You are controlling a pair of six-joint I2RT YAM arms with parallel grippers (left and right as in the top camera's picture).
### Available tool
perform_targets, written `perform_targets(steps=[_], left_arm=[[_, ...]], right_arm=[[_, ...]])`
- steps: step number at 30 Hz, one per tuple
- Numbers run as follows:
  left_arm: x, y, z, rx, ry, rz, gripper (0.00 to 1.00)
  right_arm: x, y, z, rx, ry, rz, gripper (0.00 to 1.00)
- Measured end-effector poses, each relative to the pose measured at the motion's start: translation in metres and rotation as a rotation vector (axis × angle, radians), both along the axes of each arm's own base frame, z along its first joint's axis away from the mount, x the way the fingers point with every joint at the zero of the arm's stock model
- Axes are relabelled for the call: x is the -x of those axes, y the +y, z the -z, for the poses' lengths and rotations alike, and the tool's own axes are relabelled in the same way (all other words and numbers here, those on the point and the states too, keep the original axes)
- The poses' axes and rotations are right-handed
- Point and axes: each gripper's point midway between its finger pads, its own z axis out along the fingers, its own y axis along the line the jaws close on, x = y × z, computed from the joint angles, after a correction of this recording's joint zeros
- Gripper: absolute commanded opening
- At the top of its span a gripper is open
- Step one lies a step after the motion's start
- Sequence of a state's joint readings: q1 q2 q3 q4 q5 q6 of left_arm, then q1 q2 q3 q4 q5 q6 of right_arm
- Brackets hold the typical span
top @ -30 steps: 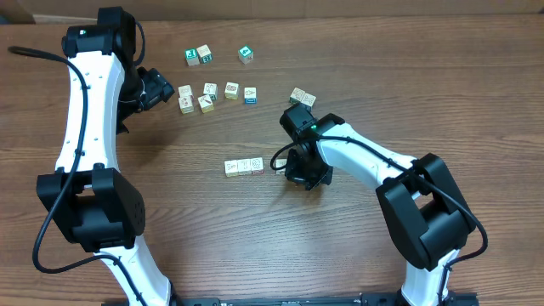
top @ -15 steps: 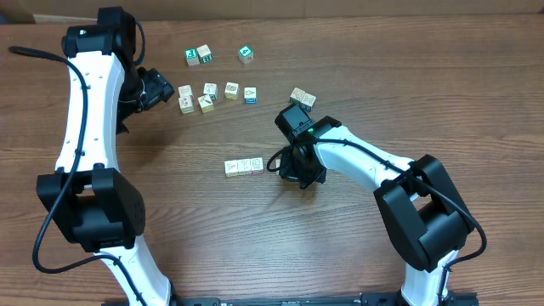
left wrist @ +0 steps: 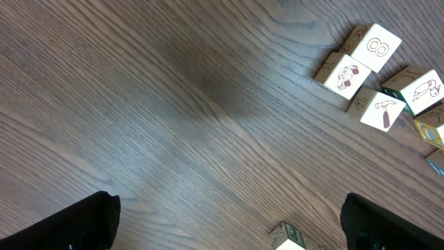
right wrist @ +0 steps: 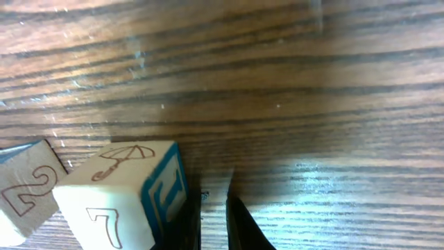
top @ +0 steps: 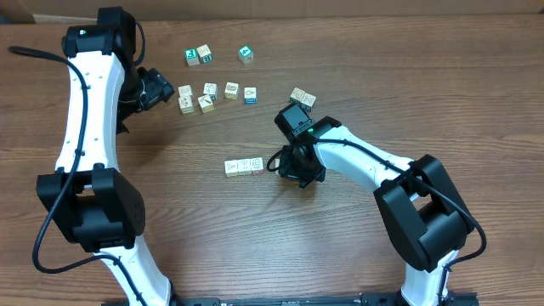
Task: Form a horizontal line
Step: 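Lower the right gripper and push the 7 block left toward the row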
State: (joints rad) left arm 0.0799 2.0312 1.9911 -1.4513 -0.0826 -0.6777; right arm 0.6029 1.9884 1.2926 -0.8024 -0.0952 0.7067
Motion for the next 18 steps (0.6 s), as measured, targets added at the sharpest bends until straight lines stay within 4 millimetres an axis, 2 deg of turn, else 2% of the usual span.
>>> perform_targets(steps=[18], left_arm=[[0.0, 0.0, 0.0, 0.0, 0.0, 0.0, 1.0]], right_arm=[[-0.0029, 0.0007, 0.0, -0.002, -0.013, 0.001, 0.1]])
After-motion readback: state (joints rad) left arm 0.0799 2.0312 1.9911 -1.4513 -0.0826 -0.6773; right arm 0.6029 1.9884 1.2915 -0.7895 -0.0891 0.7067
